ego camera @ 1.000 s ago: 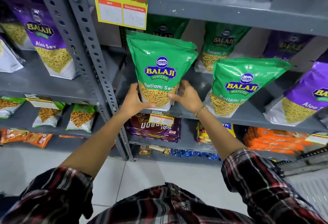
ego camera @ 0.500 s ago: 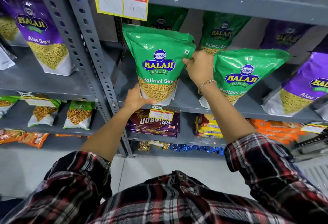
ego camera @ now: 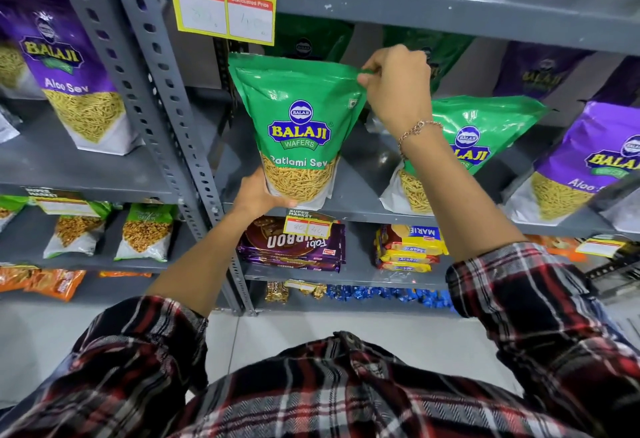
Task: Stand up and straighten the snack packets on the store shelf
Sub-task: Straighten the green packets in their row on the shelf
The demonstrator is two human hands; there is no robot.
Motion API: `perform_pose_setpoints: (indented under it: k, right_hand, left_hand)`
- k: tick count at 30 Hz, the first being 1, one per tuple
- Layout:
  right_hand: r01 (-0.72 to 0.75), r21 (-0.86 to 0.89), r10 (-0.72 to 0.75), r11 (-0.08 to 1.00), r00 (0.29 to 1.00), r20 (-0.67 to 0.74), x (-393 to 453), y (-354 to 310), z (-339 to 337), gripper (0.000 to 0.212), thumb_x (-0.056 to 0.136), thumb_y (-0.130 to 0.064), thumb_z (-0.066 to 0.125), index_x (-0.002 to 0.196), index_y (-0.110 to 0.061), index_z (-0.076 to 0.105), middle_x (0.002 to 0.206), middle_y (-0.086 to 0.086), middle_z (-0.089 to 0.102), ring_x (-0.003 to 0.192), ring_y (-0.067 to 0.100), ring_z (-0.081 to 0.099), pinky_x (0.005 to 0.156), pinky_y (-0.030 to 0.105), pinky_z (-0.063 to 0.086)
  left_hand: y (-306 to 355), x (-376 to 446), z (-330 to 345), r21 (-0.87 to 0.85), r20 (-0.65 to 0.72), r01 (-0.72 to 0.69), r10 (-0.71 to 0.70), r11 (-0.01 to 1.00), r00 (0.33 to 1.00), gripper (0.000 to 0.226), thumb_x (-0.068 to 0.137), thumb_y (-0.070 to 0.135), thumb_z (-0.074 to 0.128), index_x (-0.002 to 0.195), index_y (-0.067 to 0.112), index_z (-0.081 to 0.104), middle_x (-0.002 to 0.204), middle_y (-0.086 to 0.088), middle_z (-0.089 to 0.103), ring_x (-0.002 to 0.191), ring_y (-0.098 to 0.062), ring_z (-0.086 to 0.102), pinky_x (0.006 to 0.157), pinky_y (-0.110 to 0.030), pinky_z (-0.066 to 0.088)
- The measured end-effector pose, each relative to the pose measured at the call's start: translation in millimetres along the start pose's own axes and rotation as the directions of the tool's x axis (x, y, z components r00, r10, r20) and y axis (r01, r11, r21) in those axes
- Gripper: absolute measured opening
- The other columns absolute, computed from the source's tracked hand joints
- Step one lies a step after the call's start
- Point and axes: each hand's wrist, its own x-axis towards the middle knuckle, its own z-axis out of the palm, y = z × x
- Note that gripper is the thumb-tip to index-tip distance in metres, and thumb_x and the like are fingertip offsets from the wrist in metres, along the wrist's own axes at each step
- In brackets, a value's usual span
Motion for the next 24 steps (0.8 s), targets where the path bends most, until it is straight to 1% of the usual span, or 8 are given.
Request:
perform_pose_setpoints:
  k: [4,6,9,13,16,19,22,24]
  right_hand:
    - [0.175,-0.082,-0.159,0.981,0.972,0.174,2,-17,7,0.047,0.081,-0.038,0.066,0.12,-0.014,0.056,0.116,0.021,0.063,0.109,0.039,0.057,0.091,0.042,0.047]
    - [0.215,-0.124,-0.19,0.969,0.964,0.184,1,-25,15,0.043,0.083,-0.043,0.061,0.119,-0.02,0.058,0.114,0.021,0.063,0.108,0.04,0.056,0.087,0.042,0.047]
    - [0.18,-0.077,-0.174,0.981,0.981,0.088,5,-29,20,0.025,0.085,-0.039,0.058,0.105,-0.028,0.067,0.107,0.016,0.068,0.104,0.039,0.058,0.082,0.038,0.047]
    - [0.135,-0.017,-0.135,0.991,0.99,0.026,5,-27,22,0.022,0.085,-0.04,0.059,0.1,-0.028,0.069,0.103,0.011,0.072,0.101,0.038,0.06,0.08,0.037,0.048]
    - [0.165,-0.007,-0.163,0.986,0.98,0.11,6,-24,20,0.024,0.086,-0.041,0.058,0.103,-0.027,0.067,0.108,0.011,0.069,0.105,0.037,0.058,0.084,0.039,0.047]
    - [0.207,0.033,-0.209,0.978,0.959,0.191,6,-17,7,0.041,0.084,-0.049,0.057,0.116,-0.025,0.058,0.12,0.011,0.065,0.114,0.033,0.055,0.093,0.042,0.048]
    - [0.309,0.062,-0.314,0.949,0.944,0.1,0,3,-8,0.047,0.088,-0.051,0.049,0.12,-0.017,0.056,0.123,0.008,0.063,0.114,0.028,0.056,0.098,0.04,0.043]
    - [0.327,0.027,-0.328,0.945,0.944,0.03,-5,28,-18,0.04,0.091,-0.042,0.046,0.119,-0.015,0.057,0.121,0.009,0.062,0.114,0.028,0.054,0.099,0.039,0.04]
  left_hand:
    - [2,-2,1,0.008,-0.003,-0.023,0.023,1.0,1.0,0.086,0.051,0.031,0.091,0.124,0.013,0.05,0.126,-0.008,0.064,0.118,-0.025,0.059,0.103,-0.043,0.046]
    - [2,-2,2,0.002,-0.005,-0.015,0.015,1.0,1.0,0.086,0.051,0.03,0.091,0.125,0.013,0.049,0.127,-0.009,0.064,0.118,-0.025,0.058,0.104,-0.043,0.045]
    - [1,-2,2,-0.002,-0.01,-0.01,0.01,1.0,1.0,0.085,0.051,0.029,0.091,0.124,0.013,0.05,0.127,-0.009,0.064,0.119,-0.026,0.058,0.104,-0.042,0.045]
    - [-1,1,3,-0.003,-0.013,-0.013,0.013,1.0,1.0,0.085,0.051,0.03,0.091,0.123,0.015,0.05,0.127,-0.009,0.063,0.119,-0.026,0.058,0.103,-0.041,0.045]
    - [-3,3,6,0.012,-0.023,-0.005,0.005,1.0,1.0,0.089,0.052,0.032,0.091,0.126,0.014,0.046,0.129,-0.009,0.062,0.121,-0.028,0.056,0.103,-0.043,0.045]
    - [-6,-5,10,-0.076,-0.049,0.026,-0.029,0.997,0.998,0.108,0.052,0.034,0.09,0.138,0.014,0.029,0.139,-0.009,0.052,0.127,-0.027,0.049,0.103,-0.04,0.041]
    - [-14,-32,20,-0.185,-0.301,-0.024,-0.034,0.983,0.953,0.124,0.048,0.047,0.089,0.146,0.02,0.018,0.153,-0.008,0.03,0.14,-0.024,0.029,0.111,-0.04,0.027]
    - [-14,-54,39,-0.086,-0.47,-0.124,0.07,0.989,0.88,0.104,0.054,0.058,0.08,0.138,0.02,0.033,0.141,-0.008,0.036,0.132,-0.02,0.031,0.109,-0.041,0.027]
